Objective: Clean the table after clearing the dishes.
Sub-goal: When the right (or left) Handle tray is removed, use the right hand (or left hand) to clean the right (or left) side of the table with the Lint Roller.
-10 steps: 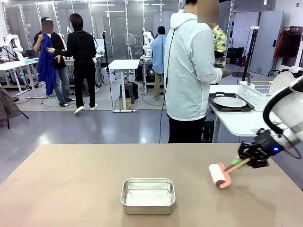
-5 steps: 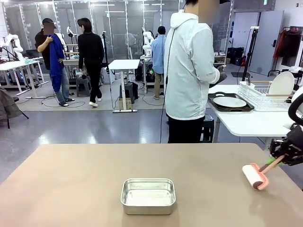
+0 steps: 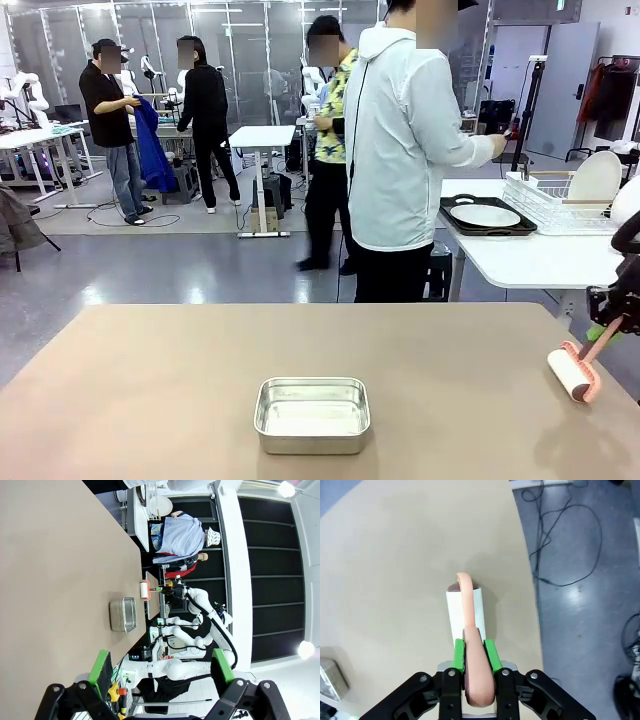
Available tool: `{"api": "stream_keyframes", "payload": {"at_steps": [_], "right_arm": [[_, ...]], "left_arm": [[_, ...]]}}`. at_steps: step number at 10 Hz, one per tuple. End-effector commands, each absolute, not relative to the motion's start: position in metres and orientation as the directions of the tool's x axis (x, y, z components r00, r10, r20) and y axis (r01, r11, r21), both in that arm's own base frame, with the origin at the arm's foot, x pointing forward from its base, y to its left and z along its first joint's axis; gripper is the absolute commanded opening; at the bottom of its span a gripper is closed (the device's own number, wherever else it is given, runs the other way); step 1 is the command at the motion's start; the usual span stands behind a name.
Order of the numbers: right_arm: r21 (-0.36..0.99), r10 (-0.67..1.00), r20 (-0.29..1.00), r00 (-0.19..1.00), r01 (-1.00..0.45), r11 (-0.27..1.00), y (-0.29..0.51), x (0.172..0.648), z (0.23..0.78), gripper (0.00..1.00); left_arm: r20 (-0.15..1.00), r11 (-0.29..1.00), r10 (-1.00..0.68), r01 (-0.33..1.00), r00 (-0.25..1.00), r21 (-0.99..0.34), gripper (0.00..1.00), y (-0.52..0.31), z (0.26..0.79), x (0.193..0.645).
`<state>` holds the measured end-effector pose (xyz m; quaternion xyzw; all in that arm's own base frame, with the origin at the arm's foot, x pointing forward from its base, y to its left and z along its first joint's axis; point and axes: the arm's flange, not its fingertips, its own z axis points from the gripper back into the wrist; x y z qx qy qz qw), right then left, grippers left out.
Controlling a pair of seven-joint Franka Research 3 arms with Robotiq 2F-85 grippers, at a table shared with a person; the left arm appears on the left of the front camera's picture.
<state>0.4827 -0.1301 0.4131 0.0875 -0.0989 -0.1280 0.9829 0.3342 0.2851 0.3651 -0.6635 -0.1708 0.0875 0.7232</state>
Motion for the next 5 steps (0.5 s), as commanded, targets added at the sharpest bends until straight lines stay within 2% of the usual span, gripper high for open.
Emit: {"api": "stream_keyframes", "payload": {"at_steps": [1,2,5], "right_arm": [[0.034,-0.225,0.221,0.949,0.223,0.974,-0.109,0.455,0.433,0.2],[-0.017,-0.181,0.243,0.953,0.191,0.982,-0.088,0.444,0.453,0.2],[0.018,-0.047,0.369,0.928,0.044,0.999,-0.026,0.424,0.52,0.2]], "left_arm": [[0.13,0.111,0.348,0.097,0.928,-0.989,1.0,0.284,0.368,0.328],[0.13,0.111,0.348,0.097,0.928,-0.989,1.0,0.284,0.368,0.328],[0.13,0.111,0.348,0.097,0.928,-0.989,1.0,0.284,0.368,0.328]]}}
